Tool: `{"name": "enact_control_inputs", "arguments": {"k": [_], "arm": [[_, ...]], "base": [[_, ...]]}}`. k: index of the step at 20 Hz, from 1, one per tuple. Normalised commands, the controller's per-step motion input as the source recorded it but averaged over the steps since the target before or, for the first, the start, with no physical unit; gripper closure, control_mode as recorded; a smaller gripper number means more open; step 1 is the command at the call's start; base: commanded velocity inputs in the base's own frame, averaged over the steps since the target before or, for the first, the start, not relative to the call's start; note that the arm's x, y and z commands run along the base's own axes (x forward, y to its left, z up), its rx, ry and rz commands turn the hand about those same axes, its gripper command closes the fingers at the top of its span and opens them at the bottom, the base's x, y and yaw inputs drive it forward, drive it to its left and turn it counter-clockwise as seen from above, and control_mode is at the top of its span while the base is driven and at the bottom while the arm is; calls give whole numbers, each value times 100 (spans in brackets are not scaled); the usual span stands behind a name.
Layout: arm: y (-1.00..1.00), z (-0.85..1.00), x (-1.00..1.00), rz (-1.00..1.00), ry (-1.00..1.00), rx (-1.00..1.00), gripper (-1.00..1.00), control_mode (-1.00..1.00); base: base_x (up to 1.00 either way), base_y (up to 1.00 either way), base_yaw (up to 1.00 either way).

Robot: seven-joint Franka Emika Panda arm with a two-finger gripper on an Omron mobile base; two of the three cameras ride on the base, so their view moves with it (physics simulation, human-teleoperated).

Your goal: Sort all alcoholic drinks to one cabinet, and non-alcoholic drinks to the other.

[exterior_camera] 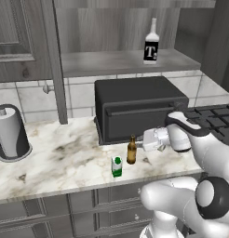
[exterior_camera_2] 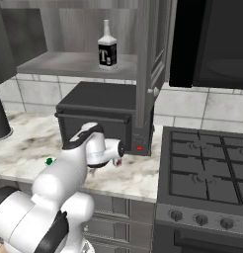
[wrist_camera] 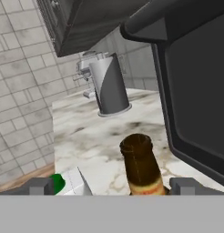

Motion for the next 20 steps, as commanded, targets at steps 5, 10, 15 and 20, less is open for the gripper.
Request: {"name": "enact_control_inputs", "arguments": {"k": [5, 10, 15, 20], "arm": [[0, -3, 4, 3, 0, 0, -100, -100], [7, -7, 0, 3, 0, 0, -100, -100], [17, -5, 0, 2, 0, 1, -100, -100], [13, 0, 0, 1, 0, 2, -100, -100]], "base": [[0, 0, 0], [0, 0, 0], [0, 0, 0], [0, 0, 0]]}}
